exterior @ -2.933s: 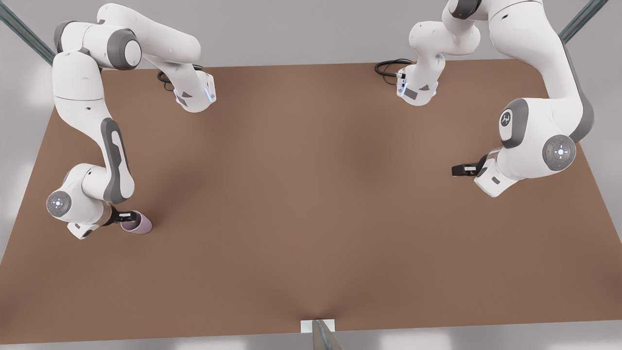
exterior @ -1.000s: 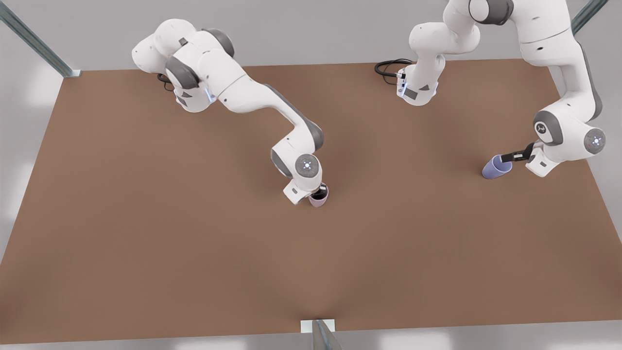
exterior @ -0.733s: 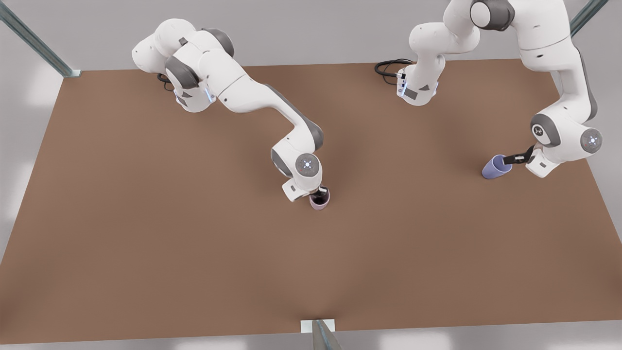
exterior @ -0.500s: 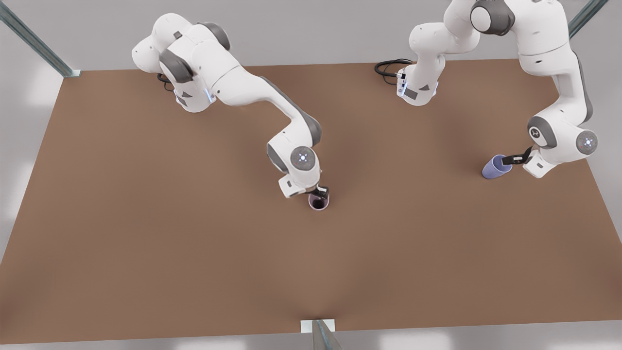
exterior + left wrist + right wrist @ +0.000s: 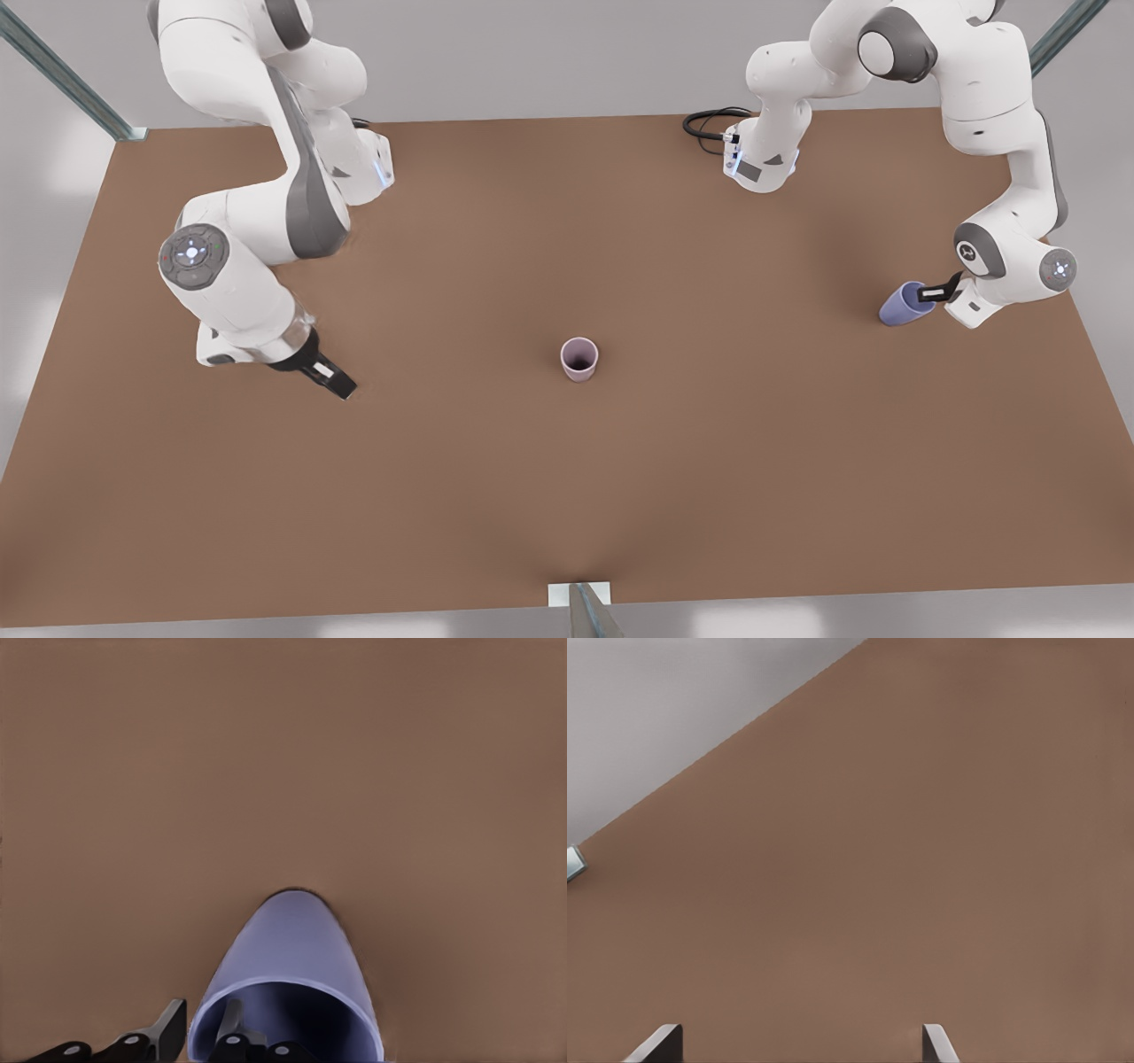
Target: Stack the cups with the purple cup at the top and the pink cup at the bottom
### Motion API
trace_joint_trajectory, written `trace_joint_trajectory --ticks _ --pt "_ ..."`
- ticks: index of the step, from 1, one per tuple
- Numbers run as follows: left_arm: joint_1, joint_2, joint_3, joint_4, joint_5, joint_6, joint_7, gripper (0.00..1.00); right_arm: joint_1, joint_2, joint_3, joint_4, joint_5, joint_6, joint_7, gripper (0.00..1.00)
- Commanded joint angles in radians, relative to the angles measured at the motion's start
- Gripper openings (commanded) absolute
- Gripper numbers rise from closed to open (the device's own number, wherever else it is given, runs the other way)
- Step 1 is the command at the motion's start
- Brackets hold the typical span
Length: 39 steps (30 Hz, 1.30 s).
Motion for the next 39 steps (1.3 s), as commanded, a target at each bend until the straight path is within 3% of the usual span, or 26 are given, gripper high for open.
trace_joint_trajectory --ticks 1,13,16,20,27,32,34,39 --pt "0.0 0.0 -0.001 0.0 -0.027 -0.009 0.047 0.22 -0.02 -0.019 0.0 -0.003 -0.056 -0.137 -0.809 1.0" --pt "-0.048 -0.055 -0.064 0.072 -0.025 -0.038 0.04 0.21 -0.072 0.061 -0.046 0.073 -0.025 -0.187 -0.825 1.0" --pt "-0.227 -0.087 -0.067 0.143 -0.027 -0.119 -0.167 0.21 -0.195 0.051 -0.046 0.109 0.066 -0.199 -0.943 1.0" --pt "-0.413 -0.125 -0.103 0.156 -0.027 -0.135 -0.427 0.21 -0.18 0.068 -0.036 0.113 0.029 -0.194 -0.806 1.0" --pt "-0.465 -0.004 -0.384 0.48 -0.027 -0.385 -0.948 0.21 -0.175 0.165 -0.036 0.116 0.035 -0.128 -0.806 1.0" --pt "-0.471 0.088 -0.554 0.638 -0.028 -0.412 -1.273 0.21 -0.174 0.17 -0.036 0.116 0.038 -0.108 -0.806 1.0" --pt "-0.528 0.164 -0.559 0.753 -0.061 -0.49 -1.362 0.21 -0.174 0.17 -0.036 0.116 0.036 -0.108 -0.806 1.0" --pt "-0.584 0.209 -0.559 0.837 -0.124 -0.486 -1.488 0.21 -0.172 0.183 -0.036 0.116 0.038 -0.091 -0.809 1.0"
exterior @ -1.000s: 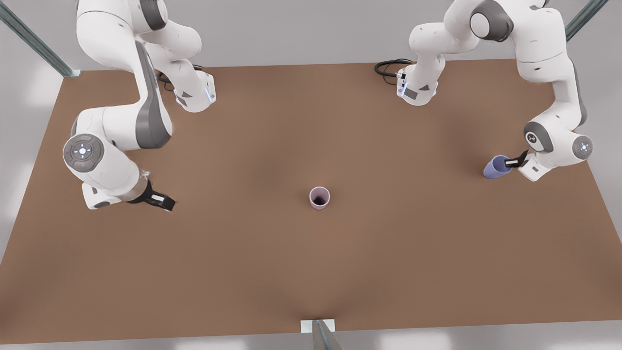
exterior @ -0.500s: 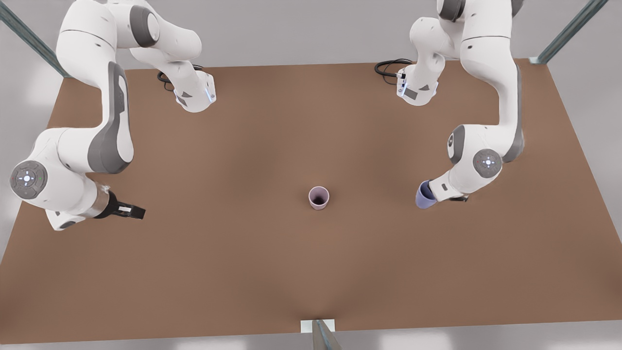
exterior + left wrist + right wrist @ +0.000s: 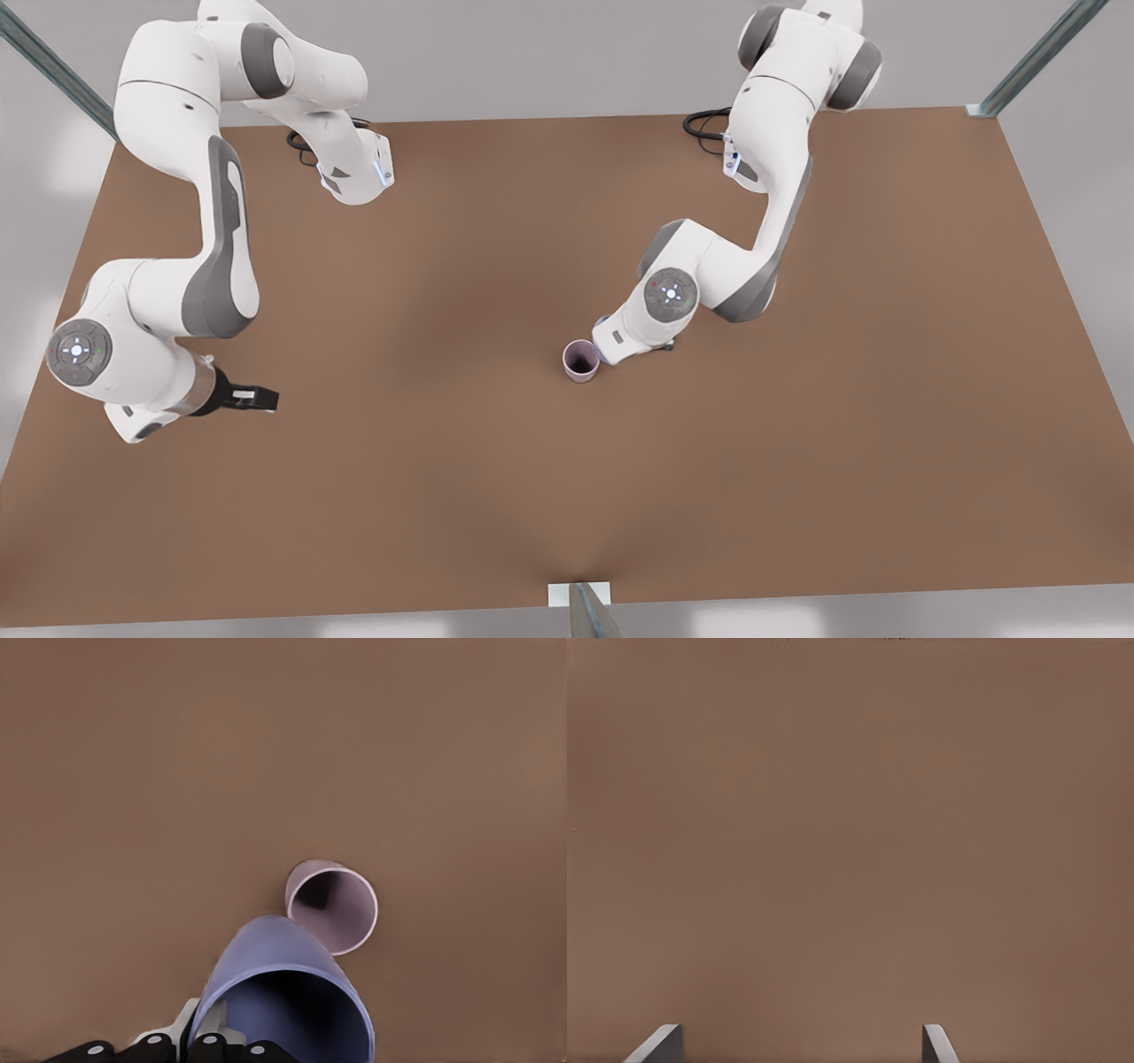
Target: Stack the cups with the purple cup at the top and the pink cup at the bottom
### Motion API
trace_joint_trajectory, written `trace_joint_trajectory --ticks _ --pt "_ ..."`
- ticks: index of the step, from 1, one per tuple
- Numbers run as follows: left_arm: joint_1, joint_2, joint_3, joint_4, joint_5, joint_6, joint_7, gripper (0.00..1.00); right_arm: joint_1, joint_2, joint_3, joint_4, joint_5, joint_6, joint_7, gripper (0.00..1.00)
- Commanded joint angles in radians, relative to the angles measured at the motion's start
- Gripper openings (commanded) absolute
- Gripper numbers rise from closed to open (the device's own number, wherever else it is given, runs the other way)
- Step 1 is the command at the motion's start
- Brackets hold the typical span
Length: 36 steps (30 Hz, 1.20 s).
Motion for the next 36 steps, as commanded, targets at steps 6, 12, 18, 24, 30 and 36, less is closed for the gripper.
trace_joint_trajectory --ticks 6,12,18,24,30,36 --pt "-0.027 0.029 0.0 0.023 -0.058 0.05 -0.717 0.21 0.012 0.014 0.003 0.001 -0.002 0.017 -0.087 1.0" --pt "-0.045 0.071 -0.002 0.051 -0.07 0.083 -0.731 0.21 0.014 0.016 0.003 0.001 -0.002 0.042 -0.087 1.0" --pt "-0.045 0.071 0.0 0.023 -0.061 0.111 -0.72 0.21 0.012 0.02 0.001 0.0 -0.002 0.046 -0.087 1.0" --pt "-0.045 0.077 -0.015 0.009 -0.068 0.108 -0.728 0.21 0.012 0.025 0.001 0.001 -0.002 0.048 -0.087 1.0" --pt "-0.053 0.091 -0.015 0.002 -0.067 0.11 -0.725 0.21 0.012 0.025 0.001 0.001 -0.002 0.048 -0.087 1.0" --pt "-0.053 0.098 -0.015 0.002 -0.062 0.111 -0.717 0.26 0.012 0.025 0.001 0.001 -0.001 0.048 -0.087 1.0"
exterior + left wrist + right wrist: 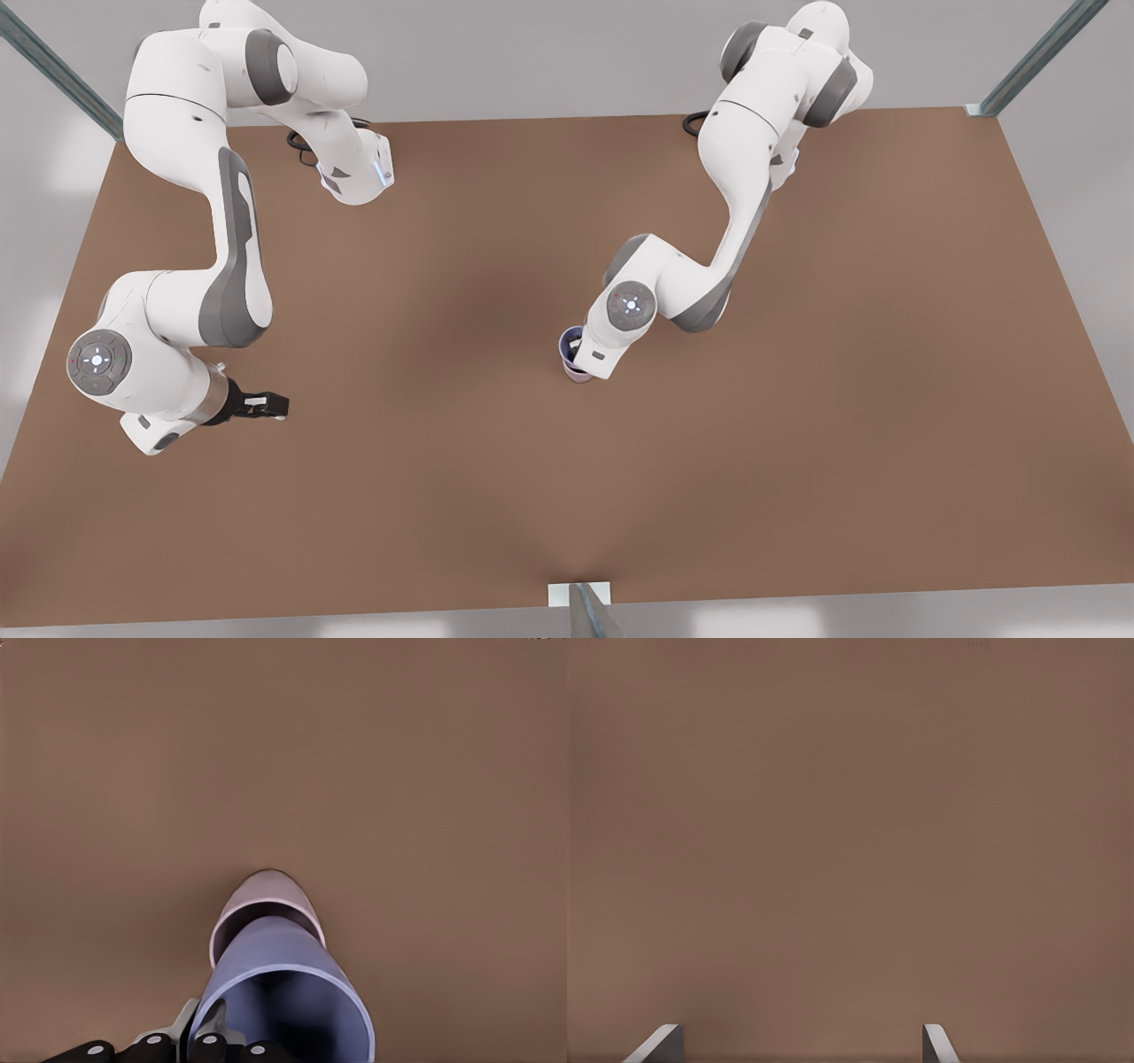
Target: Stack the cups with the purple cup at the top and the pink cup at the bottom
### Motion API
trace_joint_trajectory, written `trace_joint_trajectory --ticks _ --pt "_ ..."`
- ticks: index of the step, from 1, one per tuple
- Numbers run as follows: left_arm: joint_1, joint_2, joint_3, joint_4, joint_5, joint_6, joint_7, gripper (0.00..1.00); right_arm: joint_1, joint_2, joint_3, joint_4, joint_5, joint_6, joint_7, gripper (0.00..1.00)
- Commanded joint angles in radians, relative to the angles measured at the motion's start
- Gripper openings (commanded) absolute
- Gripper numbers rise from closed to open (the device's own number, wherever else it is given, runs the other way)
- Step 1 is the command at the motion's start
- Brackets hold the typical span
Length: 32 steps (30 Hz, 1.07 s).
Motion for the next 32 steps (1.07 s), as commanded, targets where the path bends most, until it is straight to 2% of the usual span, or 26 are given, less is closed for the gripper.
trace_joint_trajectory --ticks 1,2,3,5,10,11,12,14,16,17,18,20,22,23,25,32 --pt "0.0 -0.001 0.0 0.001 0.003 0.003 -0.089 0.36 0.0 -0.001 -0.001 0.001 0.001 0.0 -0.013 1.0" --pt "0.0 0.002 0.0 0.001 0.003 0.003 -0.089 0.43 0.002 -0.001 -0.001 0.001 0.001 0.0 -0.013 1.0" --pt "0.0 0.003 0.0 0.001 0.003 0.003 -0.089 0.43 0.0 -0.001 -0.001 0.001 0.001 0.0 -0.013 1.0" --pt "0.0 0.005 0.0 0.001 0.004 0.003 -0.088 0.57 0.0 -0.001 -0.001 0.001 0.0 0.0 -0.013 1.0" --pt "0.0 -0.008 0.0 0.004 0.004 -0.005 -0.086 0.63 0.0 -0.001 -0.001 0.001 0.0 0.0 -0.013 1.0" --pt "0.006 -0.015 0.0 0.008 0.003 -0.014 -0.085 0.69 0.0 -0.001 -0.001 0.001 0.001 0.0 -0.013 1.0" --pt "0.013 -0.032 0.001 0.01 0.003 -0.017 -0.084 0.99 0.0 -0.001 -0.001 0.001 0.0 0.0 -0.013 1.0" --pt "0.023 -0.092 0.018 0.022 0.001 -0.112 -0.089 1.0 0.0 -0.001 0.001 0.001 0.001 0.0 -0.013 1.0" --pt "0.164 -0.196 0.024 0.071 0.058 -0.275 -0.017 1.0 0.0 -0.001 -0.001 -0.001 0.0 0.0 -0.013 1.0" --pt "0.246 -0.219 0.024 0.099 0.104 -0.387 0.213 1.0 0.0 -0.001 -0.001 0.001 0.001 0.0 -0.013 1.0" --pt "0.275 -0.222 0.024 0.14 0.182 -0.447 0.383 1.0 0.0 -0.001 -0.001 -0.001 0.001 0.0 -0.013 1.0" --pt "0.373 -0.224 0.026 0.172 0.21 -0.528 0.688 1.0 0.0 -0.001 -0.001 -0.001 0.001 0.0 -0.013 1.0" --pt "0.402 -0.331 0.075 0.03 0.221 -0.477 0.928 1.0 0.0 0.002 0.0 0.001 0.001 0.0 -0.013 1.0" --pt "0.408 -0.34 0.08 0.022 0.219 -0.476 1.017 1.0 0.0 0.0 -0.001 0.001 0.001 -0.001 -0.013 1.0" --pt "0.398 -0.448 0.107 -0.154 0.216 -0.332 1.08 1.0 0.0 0.0 -0.001 0.001 0.001 -0.001 -0.013 1.0" --pt "0.401 -0.391 0.127 -0.087 0.207 -0.399 1.069 1.0 0.0 0.003 -0.001 0.001 0.0 0.008 -0.013 1.0"
